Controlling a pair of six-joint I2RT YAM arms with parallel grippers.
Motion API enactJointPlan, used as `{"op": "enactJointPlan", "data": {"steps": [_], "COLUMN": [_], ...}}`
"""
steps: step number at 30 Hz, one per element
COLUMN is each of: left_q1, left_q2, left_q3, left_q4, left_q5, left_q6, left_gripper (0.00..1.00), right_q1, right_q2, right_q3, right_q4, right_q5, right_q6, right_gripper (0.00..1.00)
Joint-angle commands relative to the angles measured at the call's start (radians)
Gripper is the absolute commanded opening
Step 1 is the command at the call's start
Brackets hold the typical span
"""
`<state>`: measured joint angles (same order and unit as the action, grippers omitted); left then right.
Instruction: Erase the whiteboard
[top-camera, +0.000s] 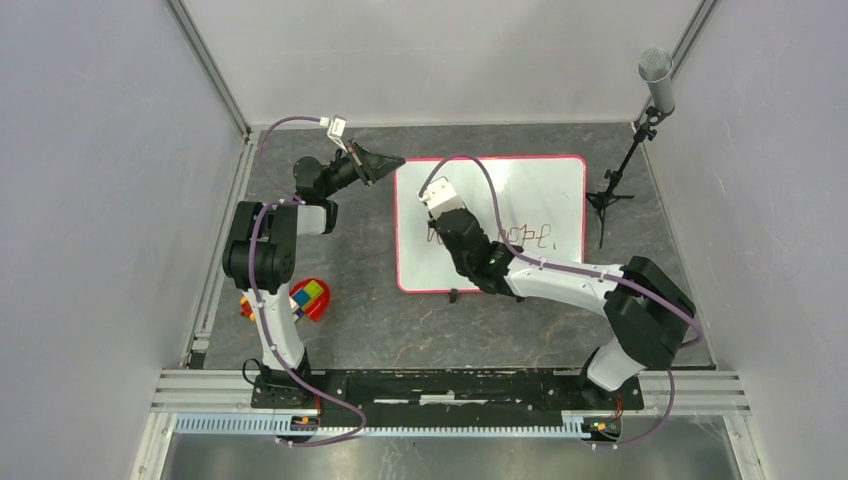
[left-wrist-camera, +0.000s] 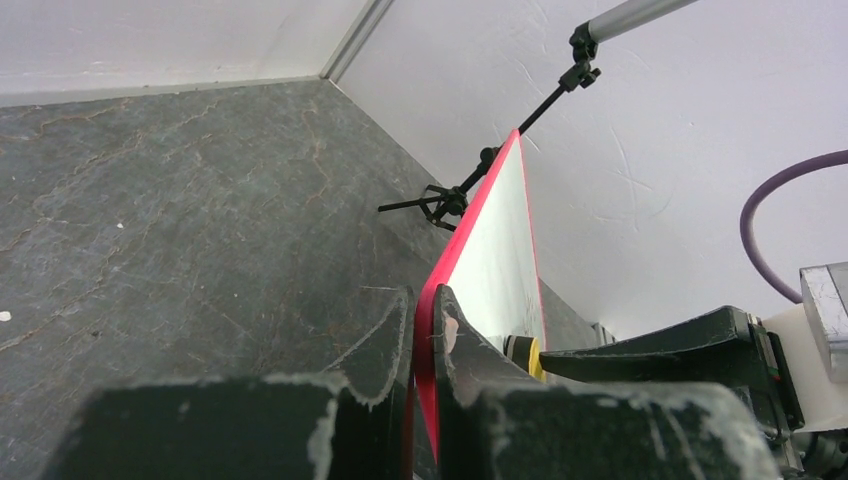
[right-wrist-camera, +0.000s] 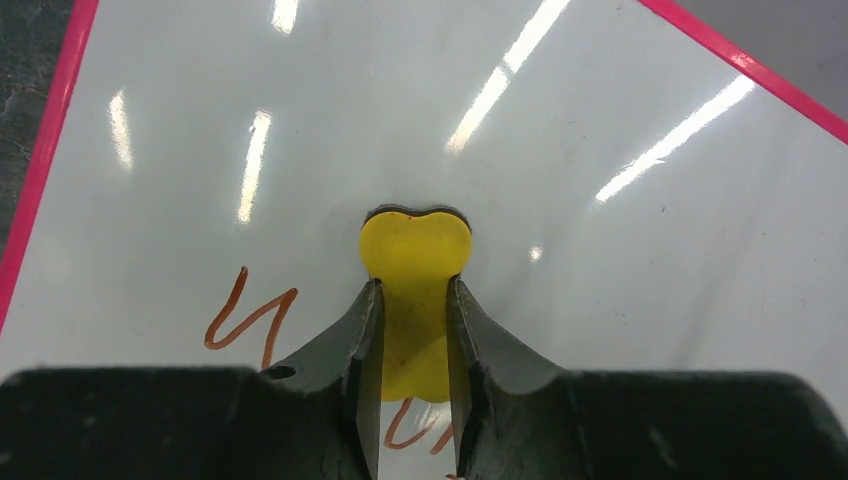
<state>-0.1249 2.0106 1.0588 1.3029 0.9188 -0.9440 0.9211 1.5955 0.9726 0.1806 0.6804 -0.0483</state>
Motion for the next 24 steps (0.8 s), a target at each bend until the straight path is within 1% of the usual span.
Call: {"op": "enactJointPlan", "data": {"steps": [1,7,9,11,13,15,19,22,24], "left_q1": [-0.015,-0.016,-0.016,-0.018,-0.019,-0.019,-0.019,-0.019,-0.019], "left_q2": [-0.061,-0.066,-0.067,-0.067,-0.067,-0.067,-0.073,-0.078,-0.078], "left_q3": [0.003,0.003,0.006,0.005,0.006,0.006,0.001,-0.003,-0.005], "left_q4": [0.034,0.003,0.001,0.0,-0.003,-0.005,-0.009,-0.014,-0.016], "left_q5": [0.026,0.022,0.023,0.024,0.025,0.026,0.026,0.025,0.023], "left_q6": [0.048,0.071,0.073,0.073,0.076,0.078,0.085,0.091,0.093], "left_gripper": [0.02,0.02,0.02,0.02,0.02,0.02,0.02,0.02,0.02], "right_q1": [0.021,0.159,0.19,0.193,0.183,0.157,0.08,0.023,-0.003], "right_q2": [0.079,0.207,0.225,0.217,0.187,0.141,0.007,-0.078,-0.13], "right_q3": [-0.024,0.078,0.083,0.054,-0.01,-0.064,-0.225,-0.315,-0.364], "right_q4": [-0.059,0.015,0.051,0.095,0.147,0.141,0.162,0.155,0.191], "right_q5": [-0.035,-0.067,-0.072,-0.059,0.011,0.086,0.191,0.224,0.2], "right_q6": [0.036,-0.003,-0.015,-0.001,0.022,0.098,0.2,0.271,0.29], "right_gripper": [0.19,0.19,0.19,0.19,0.19,0.18,0.18,0.18,0.18]}}
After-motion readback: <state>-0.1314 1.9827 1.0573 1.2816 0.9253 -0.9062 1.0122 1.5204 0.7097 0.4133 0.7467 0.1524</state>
